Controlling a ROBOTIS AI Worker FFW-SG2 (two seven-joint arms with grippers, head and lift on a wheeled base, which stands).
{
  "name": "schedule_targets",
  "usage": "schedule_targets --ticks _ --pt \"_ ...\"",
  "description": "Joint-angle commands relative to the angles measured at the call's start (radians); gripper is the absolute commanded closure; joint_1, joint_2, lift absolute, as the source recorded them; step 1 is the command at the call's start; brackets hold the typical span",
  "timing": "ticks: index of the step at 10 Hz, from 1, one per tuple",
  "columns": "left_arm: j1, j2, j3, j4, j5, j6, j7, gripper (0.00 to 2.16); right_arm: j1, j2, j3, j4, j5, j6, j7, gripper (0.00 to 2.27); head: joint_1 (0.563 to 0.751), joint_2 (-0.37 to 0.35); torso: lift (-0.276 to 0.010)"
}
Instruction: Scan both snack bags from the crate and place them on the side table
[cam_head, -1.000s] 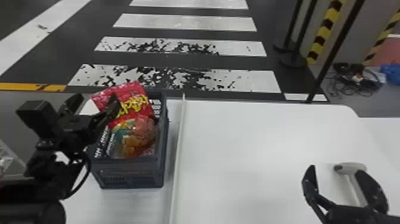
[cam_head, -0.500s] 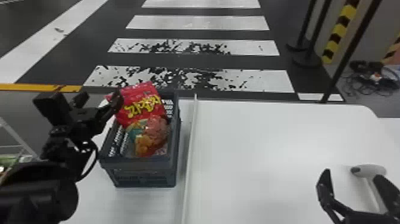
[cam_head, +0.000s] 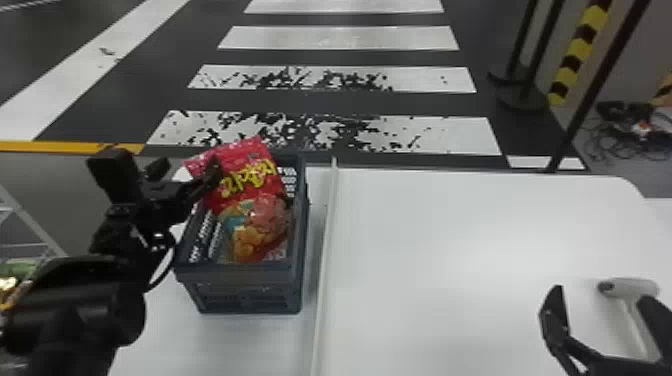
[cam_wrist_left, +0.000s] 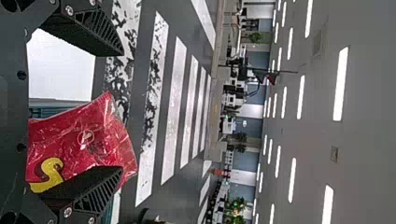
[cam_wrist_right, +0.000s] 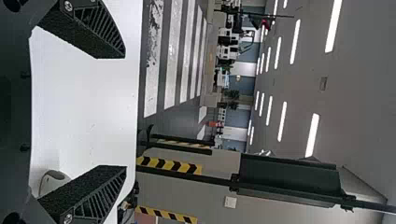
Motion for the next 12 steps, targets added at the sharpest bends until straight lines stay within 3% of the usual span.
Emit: schedule_targets --ticks 1,3,4,6,7,8,9,10,12 --pt "-0.020 -0.003 -0.006 0.026 -0.008 0.002 -0.015 0.12 0.000 0.001 0.000 0.000 0.000 0.000 0.000 0.08 0.695 0.056 -0.098" --pt "-0.038 -0.009 -0.008 0.047 -0.022 0.011 -0.080 0.10 -0.002 0.001 0.000 0.000 0.000 0.000 0.000 0.08 0.695 0.047 -0.098" --pt "-0.043 -0.011 -0.008 0.050 -0.030 0.011 -0.120 0.25 -0.003 0.001 -0.002 0.000 0.000 0.000 0.000 0.08 0.695 0.038 -0.098" --pt "-0.043 -0.011 -0.009 0.047 -0.048 0.030 -0.178 0.88 -0.005 0.001 -0.005 0.000 -0.002 0.000 -0.001 0.08 0.695 0.015 -0.098" --pt "-0.041 -0.011 -0.009 0.043 -0.048 0.042 -0.189 1.35 -0.008 0.001 -0.006 0.000 -0.002 0.000 0.000 0.08 0.695 0.011 -0.098" --pt "-0.037 -0.012 -0.011 0.040 -0.048 0.073 -0.179 1.93 -0.008 0.001 -0.008 0.000 -0.003 0.000 0.000 0.08 0.695 0.006 -0.098" --pt "-0.023 -0.018 -0.011 0.024 -0.051 0.106 -0.155 2.14 -0.008 0.001 -0.008 0.000 -0.003 0.000 0.000 0.08 0.695 0.003 -0.098" --pt "0.005 -0.018 0.003 -0.025 -0.050 0.109 -0.153 2.14 -0.008 0.001 -0.009 0.000 -0.002 0.000 -0.001 0.08 0.695 0.004 -0.098" --pt "0.080 -0.018 0.035 -0.204 -0.042 0.186 -0.136 2.14 -0.011 0.001 -0.011 0.000 -0.003 0.000 0.000 0.08 0.695 0.005 -0.098"
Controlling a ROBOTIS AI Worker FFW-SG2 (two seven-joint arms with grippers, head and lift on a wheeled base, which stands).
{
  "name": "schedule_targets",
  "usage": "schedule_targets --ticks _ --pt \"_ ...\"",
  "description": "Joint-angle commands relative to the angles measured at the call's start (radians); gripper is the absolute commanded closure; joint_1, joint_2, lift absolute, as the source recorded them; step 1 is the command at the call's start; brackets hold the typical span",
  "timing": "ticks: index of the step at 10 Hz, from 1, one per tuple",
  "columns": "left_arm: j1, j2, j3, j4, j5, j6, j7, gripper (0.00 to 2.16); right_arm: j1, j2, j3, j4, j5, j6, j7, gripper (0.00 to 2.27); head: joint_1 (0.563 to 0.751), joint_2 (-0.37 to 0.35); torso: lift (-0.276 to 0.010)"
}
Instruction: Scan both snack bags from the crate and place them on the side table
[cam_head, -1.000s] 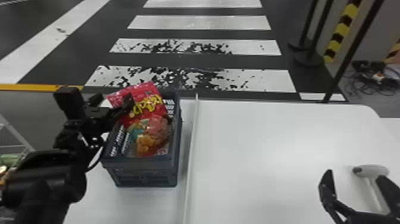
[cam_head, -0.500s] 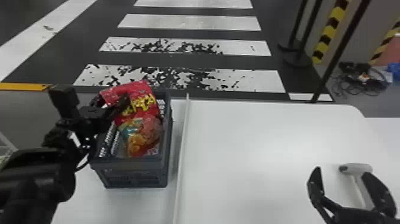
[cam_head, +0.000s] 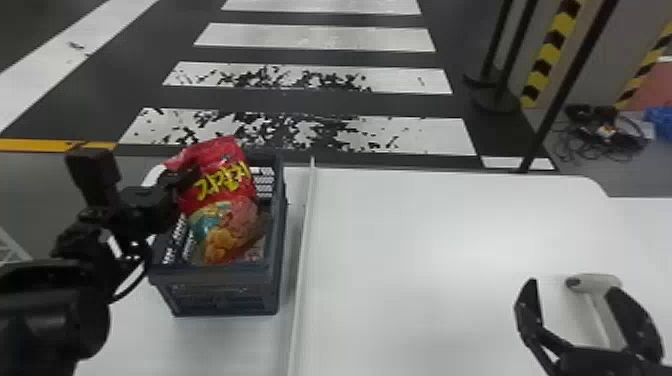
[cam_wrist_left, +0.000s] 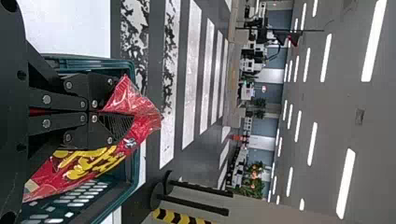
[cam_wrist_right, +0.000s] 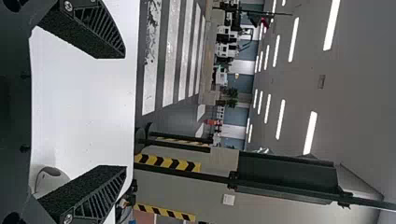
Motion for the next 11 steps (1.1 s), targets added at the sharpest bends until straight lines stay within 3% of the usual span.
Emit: schedule_targets --ticks 1,2,4,7,8,9,11 --pt "0.048 0.002 0.017 -0.127 0.011 0.046 0.010 2.14 -0.003 0.001 0.001 0.000 0.000 0.000 0.000 0.08 0.695 0.006 -0.098" --pt "0.071 0.000 0.037 -0.201 0.031 0.099 0.019 2.14 -0.003 0.001 0.002 0.000 0.000 0.000 0.000 0.08 0.695 0.006 -0.098" --pt "0.122 0.002 0.071 -0.339 0.122 0.117 0.054 2.14 0.000 0.001 0.001 0.000 -0.003 0.000 0.000 0.08 0.695 0.006 -0.098" --pt "0.198 0.003 0.106 -0.597 0.191 0.172 0.105 2.14 0.000 0.001 0.001 0.002 -0.005 0.000 0.000 0.08 0.695 -0.005 -0.098" --pt "0.209 0.002 0.128 -0.649 0.257 0.181 0.100 2.14 0.000 0.001 0.002 0.002 -0.005 0.000 -0.001 0.08 0.695 -0.015 -0.098" --pt "0.220 0.002 0.142 -0.707 0.286 0.197 0.105 2.14 0.000 0.001 0.002 0.002 -0.005 0.000 0.000 0.08 0.695 -0.027 -0.098" --pt "0.241 -0.006 0.148 -0.726 0.438 0.206 0.089 2.14 0.000 0.001 0.001 0.003 -0.006 0.000 0.000 0.08 0.695 -0.045 -0.098"
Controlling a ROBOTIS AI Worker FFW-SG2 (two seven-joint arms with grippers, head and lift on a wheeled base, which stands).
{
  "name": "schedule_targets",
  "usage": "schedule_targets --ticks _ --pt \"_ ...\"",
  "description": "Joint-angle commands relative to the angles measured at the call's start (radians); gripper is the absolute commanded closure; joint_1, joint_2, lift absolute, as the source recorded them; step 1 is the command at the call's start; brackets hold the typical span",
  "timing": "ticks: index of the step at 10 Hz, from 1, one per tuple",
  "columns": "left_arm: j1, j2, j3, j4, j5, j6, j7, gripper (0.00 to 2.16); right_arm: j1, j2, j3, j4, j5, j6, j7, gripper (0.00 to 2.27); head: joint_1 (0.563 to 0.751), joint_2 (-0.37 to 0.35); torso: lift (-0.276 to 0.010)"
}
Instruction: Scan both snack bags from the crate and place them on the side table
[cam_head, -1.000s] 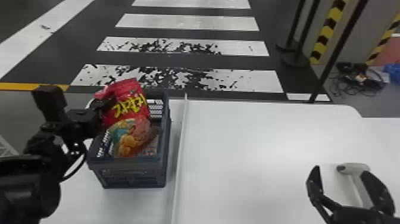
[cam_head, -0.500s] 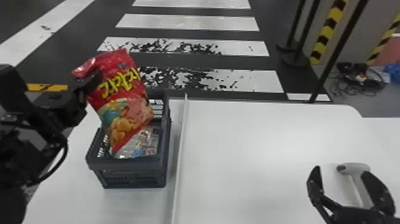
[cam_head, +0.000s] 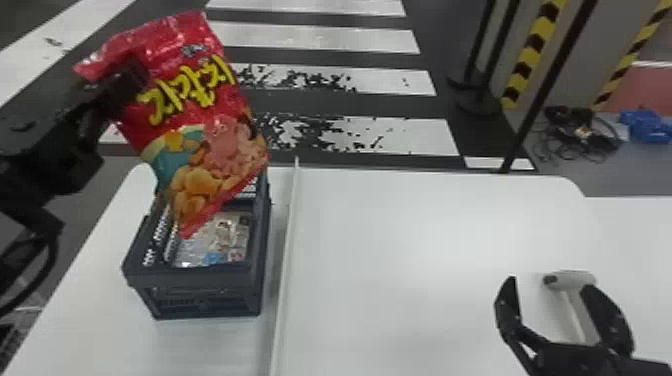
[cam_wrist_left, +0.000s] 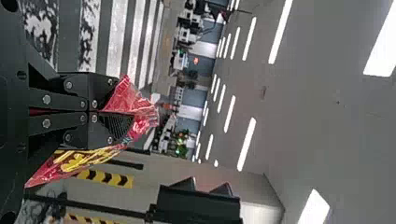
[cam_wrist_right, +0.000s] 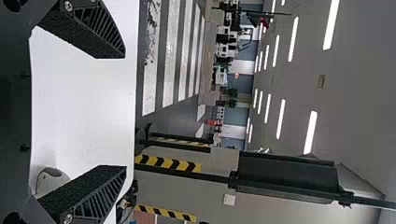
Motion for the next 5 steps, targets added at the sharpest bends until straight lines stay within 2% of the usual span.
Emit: schedule_targets --ticks 1,2,3,5 --pt "0.020 -0.014 -0.007 0.051 0.157 -0.014 -0.054 2.14 0.000 0.001 0.001 0.001 0.000 0.000 0.000 0.08 0.695 -0.064 -0.098" --pt "0.033 -0.026 -0.040 0.092 0.188 -0.041 -0.077 2.14 0.003 0.001 0.003 -0.001 0.000 -0.003 -0.001 0.08 0.695 -0.091 -0.098" --pt "0.037 -0.029 -0.090 0.146 0.165 -0.090 -0.090 2.14 0.006 0.001 0.001 -0.002 0.000 -0.009 -0.001 0.08 0.695 -0.111 -0.098" --pt "0.010 -0.033 -0.230 0.376 0.156 -0.296 -0.148 2.14 0.009 0.001 -0.002 -0.006 -0.002 -0.015 0.000 0.08 0.695 -0.134 -0.098"
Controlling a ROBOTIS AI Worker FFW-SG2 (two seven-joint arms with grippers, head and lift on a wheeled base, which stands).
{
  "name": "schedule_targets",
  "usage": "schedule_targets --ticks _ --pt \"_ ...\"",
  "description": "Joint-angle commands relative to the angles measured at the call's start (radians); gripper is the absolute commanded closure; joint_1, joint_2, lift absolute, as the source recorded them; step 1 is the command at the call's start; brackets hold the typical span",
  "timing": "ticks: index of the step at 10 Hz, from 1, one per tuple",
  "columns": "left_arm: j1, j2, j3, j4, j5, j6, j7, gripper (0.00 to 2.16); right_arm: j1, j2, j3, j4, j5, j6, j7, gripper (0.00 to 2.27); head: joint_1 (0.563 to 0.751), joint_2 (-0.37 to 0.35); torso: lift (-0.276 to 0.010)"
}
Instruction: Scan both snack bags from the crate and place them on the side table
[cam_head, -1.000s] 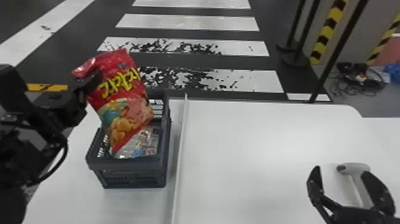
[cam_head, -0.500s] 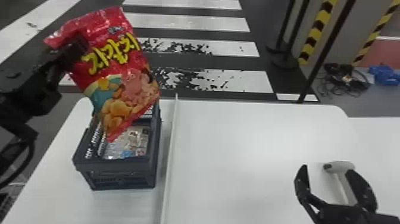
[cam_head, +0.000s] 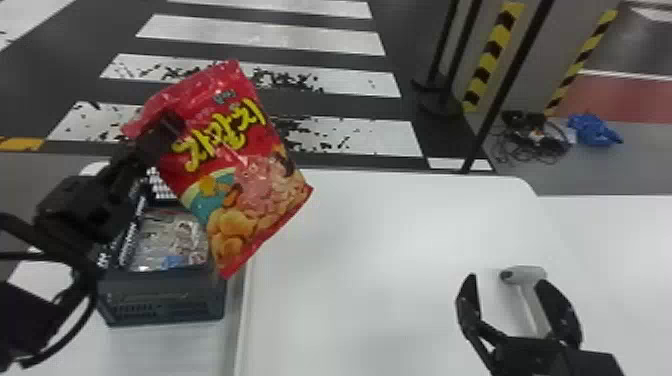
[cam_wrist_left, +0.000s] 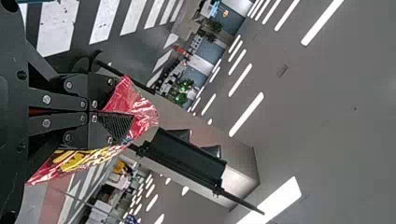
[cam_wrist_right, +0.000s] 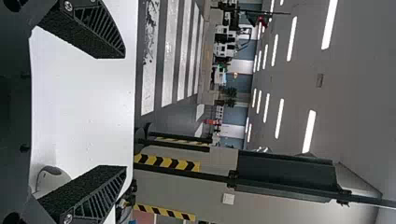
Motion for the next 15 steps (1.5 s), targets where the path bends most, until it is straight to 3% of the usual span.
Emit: schedule_targets --ticks 1,3,4,6,8,11,12,13,14,15 --pt "-0.037 -0.002 -0.130 0.192 -0.027 -0.162 -0.003 2.14 0.001 0.001 0.000 -0.002 0.000 -0.002 0.001 0.08 0.695 -0.150 -0.098" --pt "-0.134 -0.007 -0.298 0.443 -0.031 -0.288 -0.001 2.14 0.005 0.001 0.000 -0.006 0.001 -0.002 0.000 0.08 0.695 -0.177 -0.098" --pt "-0.177 -0.024 -0.380 0.532 -0.018 -0.343 0.002 2.14 0.004 0.001 0.001 -0.006 0.001 -0.002 0.000 0.08 0.695 -0.206 -0.098" --pt "-0.217 -0.058 -0.493 0.575 -0.023 -0.389 0.026 2.14 0.004 0.001 0.003 -0.006 0.003 -0.002 0.000 0.08 0.695 -0.282 -0.098" --pt "-0.265 -0.065 -0.598 0.611 -0.044 -0.438 0.086 2.14 0.004 0.001 0.003 -0.006 0.003 -0.002 0.000 0.08 0.695 -0.338 -0.098" --pt "-0.329 -0.090 -0.691 0.759 -0.054 -0.441 0.112 2.14 0.001 0.001 0.001 -0.006 0.004 0.007 0.001 0.08 0.695 -0.350 -0.098" --pt "-0.338 -0.108 -0.694 0.798 -0.037 -0.441 0.123 1.75 -0.003 0.001 0.001 -0.006 0.004 0.010 0.000 0.08 0.695 -0.350 -0.098" --pt "-0.344 -0.113 -0.696 0.807 -0.023 -0.435 0.135 0.44 -0.003 0.001 0.003 -0.008 0.006 0.013 0.000 0.08 0.695 -0.350 -0.098" --pt "-0.358 -0.111 -0.700 0.805 -0.023 -0.392 0.134 0.00 -0.006 0.001 0.004 -0.008 0.007 0.013 0.000 0.08 0.695 -0.350 -0.098" --pt "-0.357 -0.108 -0.700 0.802 -0.021 -0.364 0.134 0.00 -0.006 0.001 0.004 -0.008 0.007 0.013 0.000 0.08 0.695 -0.350 -0.098"
